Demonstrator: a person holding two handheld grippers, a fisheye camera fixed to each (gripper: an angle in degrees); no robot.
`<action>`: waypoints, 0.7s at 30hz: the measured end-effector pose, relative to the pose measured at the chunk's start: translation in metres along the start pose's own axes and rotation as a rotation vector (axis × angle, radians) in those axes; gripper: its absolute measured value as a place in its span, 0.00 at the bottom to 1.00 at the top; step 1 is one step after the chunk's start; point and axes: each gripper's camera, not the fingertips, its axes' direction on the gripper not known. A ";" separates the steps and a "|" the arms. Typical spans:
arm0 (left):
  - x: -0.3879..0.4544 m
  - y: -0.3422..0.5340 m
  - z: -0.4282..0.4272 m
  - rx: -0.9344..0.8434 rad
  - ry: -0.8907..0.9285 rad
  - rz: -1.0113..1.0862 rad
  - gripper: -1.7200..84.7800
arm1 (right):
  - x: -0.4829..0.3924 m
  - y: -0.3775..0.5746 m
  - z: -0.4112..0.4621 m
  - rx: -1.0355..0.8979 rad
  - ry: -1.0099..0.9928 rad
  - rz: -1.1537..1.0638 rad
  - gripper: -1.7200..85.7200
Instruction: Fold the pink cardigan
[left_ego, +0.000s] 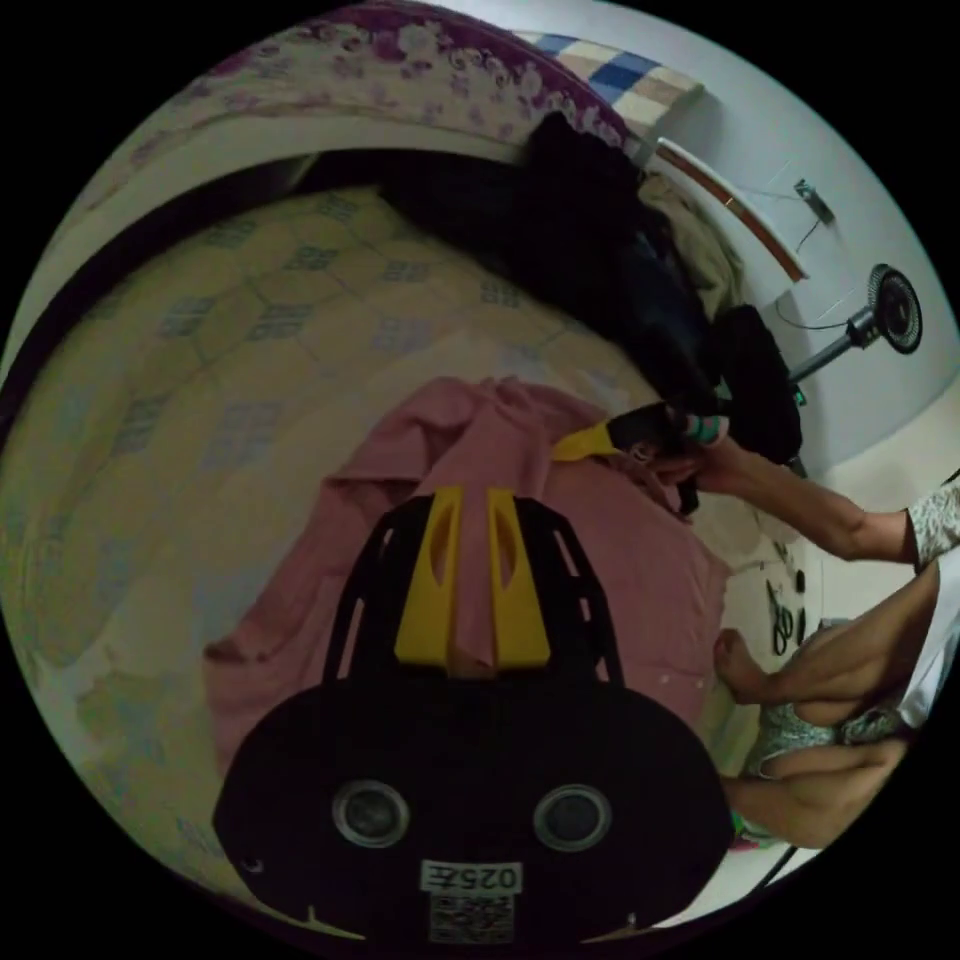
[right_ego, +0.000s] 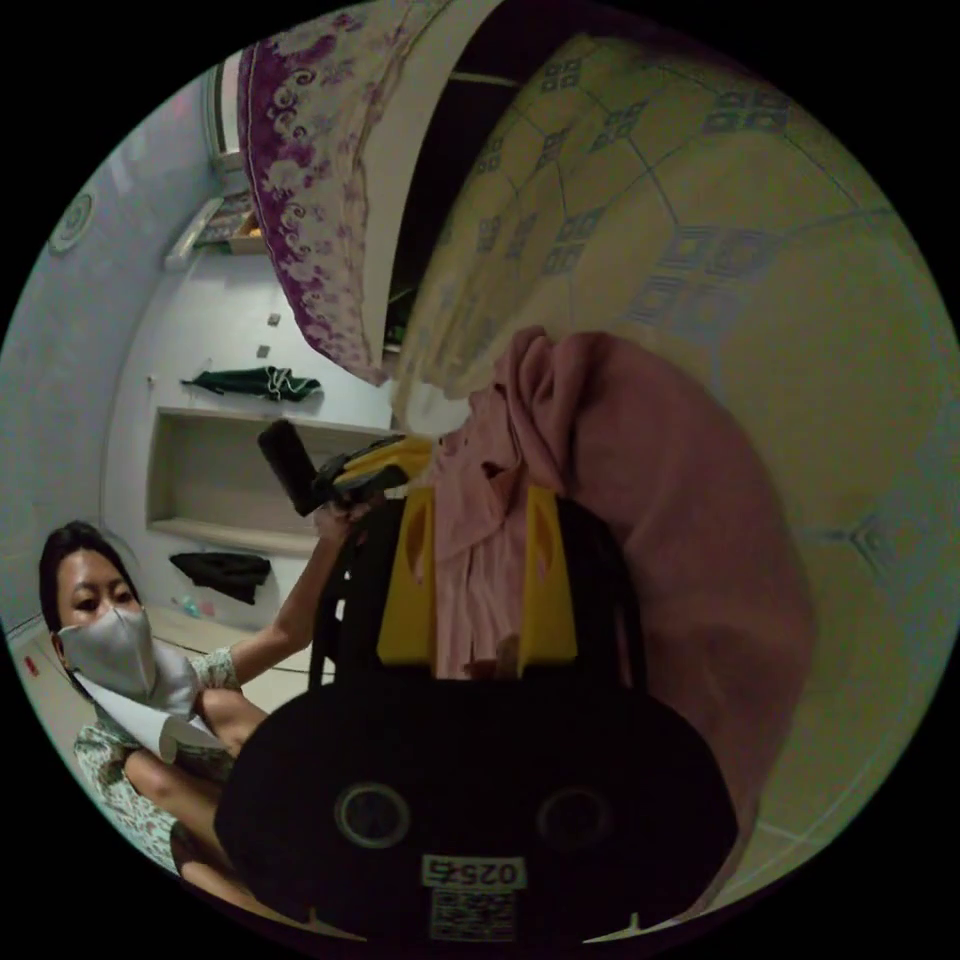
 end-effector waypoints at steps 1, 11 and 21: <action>0.001 -0.010 0.009 -0.021 0.012 0.017 0.02 | -0.001 0.004 -0.003 0.020 -0.002 0.008 0.17; 0.031 -0.049 0.037 0.088 -0.160 0.019 0.00 | -0.068 0.098 -0.075 0.003 0.549 -0.136 0.17; 0.006 -0.087 0.093 -0.075 -0.268 -0.125 0.00 | -0.108 0.160 -0.001 -0.169 0.960 -0.262 0.05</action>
